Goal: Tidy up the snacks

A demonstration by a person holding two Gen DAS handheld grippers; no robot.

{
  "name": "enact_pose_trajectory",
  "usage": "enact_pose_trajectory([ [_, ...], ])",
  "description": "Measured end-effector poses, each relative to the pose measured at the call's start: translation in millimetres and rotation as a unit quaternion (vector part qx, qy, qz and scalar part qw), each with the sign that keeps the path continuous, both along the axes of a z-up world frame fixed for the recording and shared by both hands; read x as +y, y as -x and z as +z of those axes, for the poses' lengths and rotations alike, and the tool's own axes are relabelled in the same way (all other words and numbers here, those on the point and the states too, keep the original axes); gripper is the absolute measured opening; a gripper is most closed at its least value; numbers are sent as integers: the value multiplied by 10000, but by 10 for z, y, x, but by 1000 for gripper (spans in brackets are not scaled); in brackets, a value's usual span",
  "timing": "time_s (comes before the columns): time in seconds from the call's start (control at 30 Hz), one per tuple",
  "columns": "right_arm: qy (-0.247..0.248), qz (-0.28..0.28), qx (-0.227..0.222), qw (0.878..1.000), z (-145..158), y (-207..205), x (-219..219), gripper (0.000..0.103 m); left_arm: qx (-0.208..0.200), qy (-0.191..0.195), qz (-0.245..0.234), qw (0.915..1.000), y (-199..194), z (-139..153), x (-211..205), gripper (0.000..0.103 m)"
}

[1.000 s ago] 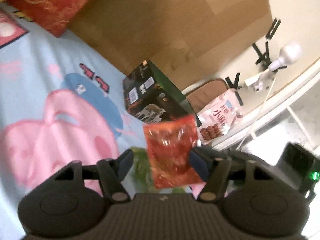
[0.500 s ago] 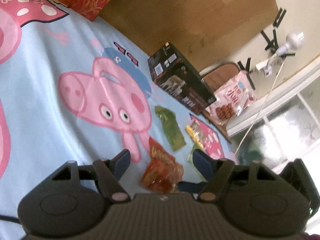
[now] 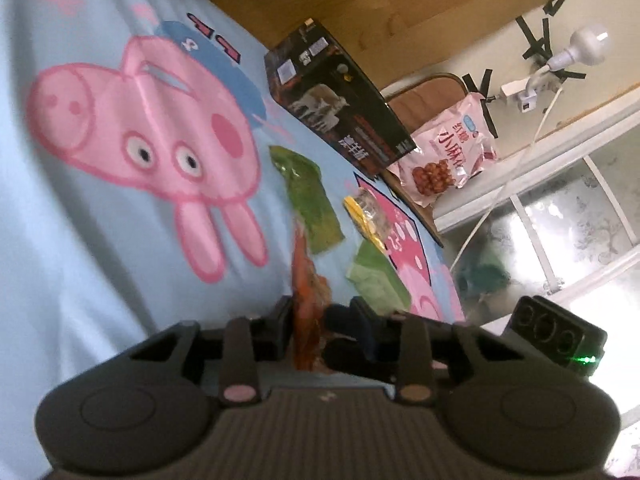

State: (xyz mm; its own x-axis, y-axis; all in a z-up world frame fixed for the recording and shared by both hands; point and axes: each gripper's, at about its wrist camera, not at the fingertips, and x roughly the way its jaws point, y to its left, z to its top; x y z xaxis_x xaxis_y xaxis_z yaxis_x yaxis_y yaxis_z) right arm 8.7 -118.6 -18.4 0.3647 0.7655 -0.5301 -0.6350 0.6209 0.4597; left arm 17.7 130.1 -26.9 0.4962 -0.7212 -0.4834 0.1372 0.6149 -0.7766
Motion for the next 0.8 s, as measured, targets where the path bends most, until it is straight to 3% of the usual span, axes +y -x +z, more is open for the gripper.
enact_pose_trajectory([
  [0.1,54,38,-258,9996,8,9,97,39,4,-153,114,9998,-33,53,-9,17],
  [0.23,131,217,-565,9981,54,-50,-17,40,-45,184,82,9998,-130,191,64,16],
  [0.37,-60,18,-826,9966,155,-123,-210,45,-248,469,-49,9986,-265,380,36,16],
  [0.43,-203,-113,-758,9969,178,-212,-299,51,-359,473,-160,9981,-350,473,-32,16],
  [0.53,-853,-150,-263,9959,191,-434,-482,51,-484,457,-332,9972,-524,596,-166,16],
  [0.63,-1060,-398,-206,9934,251,-568,-572,47,-706,177,-419,9965,-790,778,-325,17],
  [0.7,-1043,-658,-351,9917,327,-688,-623,39,-835,-15,-441,9955,-1014,899,-426,17],
  [0.73,-993,-775,-419,9912,365,-745,-635,29,-891,-96,-458,9949,-1155,963,-494,17],
  [0.8,-1032,-994,-517,9883,467,-929,-708,29,-1042,-229,-509,9930,-1417,1080,-626,18],
])
